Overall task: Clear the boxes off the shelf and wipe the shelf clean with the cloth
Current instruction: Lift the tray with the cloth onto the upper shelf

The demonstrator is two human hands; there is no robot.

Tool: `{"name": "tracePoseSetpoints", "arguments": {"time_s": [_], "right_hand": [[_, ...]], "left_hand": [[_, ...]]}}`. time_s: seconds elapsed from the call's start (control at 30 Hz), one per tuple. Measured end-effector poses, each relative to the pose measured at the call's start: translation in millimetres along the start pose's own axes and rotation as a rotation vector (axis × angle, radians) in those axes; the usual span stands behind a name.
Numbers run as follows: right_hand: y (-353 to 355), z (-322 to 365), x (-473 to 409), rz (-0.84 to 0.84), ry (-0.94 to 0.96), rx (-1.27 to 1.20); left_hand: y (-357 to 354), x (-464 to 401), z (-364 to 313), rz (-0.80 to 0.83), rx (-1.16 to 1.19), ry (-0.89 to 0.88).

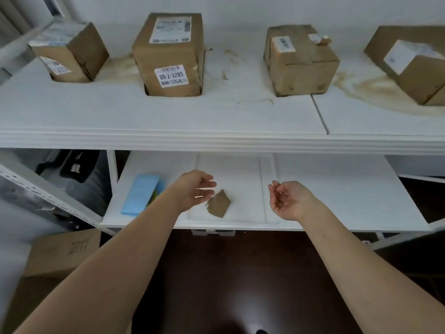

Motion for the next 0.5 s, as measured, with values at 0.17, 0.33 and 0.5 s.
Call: {"name": "tracePoseSetpoints", "arguments": {"time_s": [0.17,0.33,0.5], "right_hand": [[41.8,-5.4,-66.6,-0.019,0.031,0.069],[78.2,-7.6,-133.9,-0.076,0.079,0.195],[101.2,-10.5,-192.6,-0.118,0.13,0.269]], "left_hand": [[30.2,-68.5,40.8,-0.191,0.106,-0.062],[54.0,-131.4,75.8,-0.292,0.07,-0.06],[68.4,-186.4,98.1,-0.284,0.085,-0.07]]}}
Point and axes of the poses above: each hand's wrist, its own x-axis away from the middle knuckle, its own y-axis out of the back of the hand, z = x × y, the point moved 4 cm from there along -x, towards the middle knuckle, and after that the axes turned 14 degrees about z, right-handed, at the moved point
